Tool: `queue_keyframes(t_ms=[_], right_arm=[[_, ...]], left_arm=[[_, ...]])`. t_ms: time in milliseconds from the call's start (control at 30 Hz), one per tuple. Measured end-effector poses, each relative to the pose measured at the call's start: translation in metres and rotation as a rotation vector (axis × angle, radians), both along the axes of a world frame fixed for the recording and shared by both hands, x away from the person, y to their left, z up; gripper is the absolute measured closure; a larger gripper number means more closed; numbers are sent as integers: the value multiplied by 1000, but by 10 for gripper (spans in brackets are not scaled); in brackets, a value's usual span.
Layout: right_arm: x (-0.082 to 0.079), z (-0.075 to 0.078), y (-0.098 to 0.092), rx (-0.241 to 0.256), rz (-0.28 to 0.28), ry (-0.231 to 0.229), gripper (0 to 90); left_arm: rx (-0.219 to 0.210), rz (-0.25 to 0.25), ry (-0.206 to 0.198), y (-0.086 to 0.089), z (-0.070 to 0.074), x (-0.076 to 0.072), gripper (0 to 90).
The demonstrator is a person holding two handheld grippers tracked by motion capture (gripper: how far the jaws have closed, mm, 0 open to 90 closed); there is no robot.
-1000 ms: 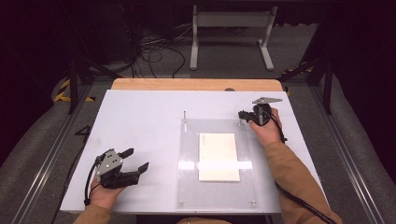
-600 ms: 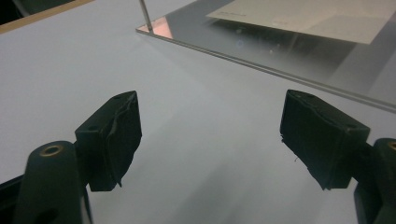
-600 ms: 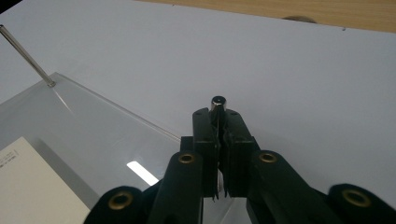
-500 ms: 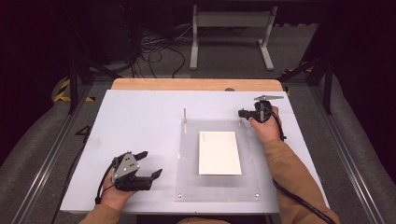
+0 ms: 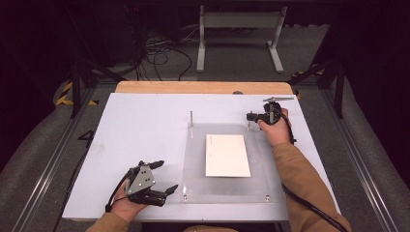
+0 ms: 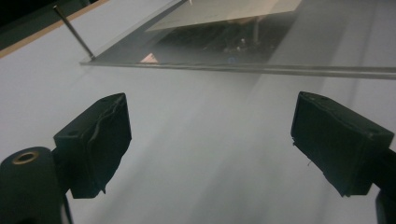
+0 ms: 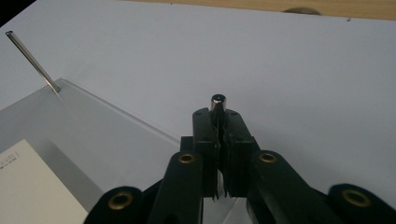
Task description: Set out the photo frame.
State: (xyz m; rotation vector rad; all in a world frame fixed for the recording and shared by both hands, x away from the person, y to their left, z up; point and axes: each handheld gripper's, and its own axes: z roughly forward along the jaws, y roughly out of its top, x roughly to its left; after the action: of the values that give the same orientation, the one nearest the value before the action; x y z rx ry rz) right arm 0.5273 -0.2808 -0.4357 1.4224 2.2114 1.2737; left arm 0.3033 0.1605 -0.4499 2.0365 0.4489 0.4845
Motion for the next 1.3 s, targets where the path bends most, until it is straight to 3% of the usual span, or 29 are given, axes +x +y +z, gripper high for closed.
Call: queue_keyframes(t_ms=[133,367,600,867,1067,1133,1167,1300], right_arm=[[1,0,-1,10,-3,8,857],[3,0,-1,20,-5,20,856],[4,0,-1,16,-6,24,855],[4,0,-1,21,-13,32,854],[4,0,-1,29,-13,35,853],[4,-1,-1,32,-14,35,852],[4,-1,-1,33,-14,34,852],[4,-1,-1,38,-17,34,852]], left_arm=[[26,-46,-45,-4,3,-6,108],[73,-76,-86,-21,1,-7,81],[43,-80,-133,-39,8,-5,53],[19,-133,-167,-49,11,-5,67],[12,-148,-194,-52,8,-3,164],[20,-129,-202,-52,8,-2,260],[19,-122,-206,-52,8,-2,260],[2,-88,-236,-51,9,-3,475]])
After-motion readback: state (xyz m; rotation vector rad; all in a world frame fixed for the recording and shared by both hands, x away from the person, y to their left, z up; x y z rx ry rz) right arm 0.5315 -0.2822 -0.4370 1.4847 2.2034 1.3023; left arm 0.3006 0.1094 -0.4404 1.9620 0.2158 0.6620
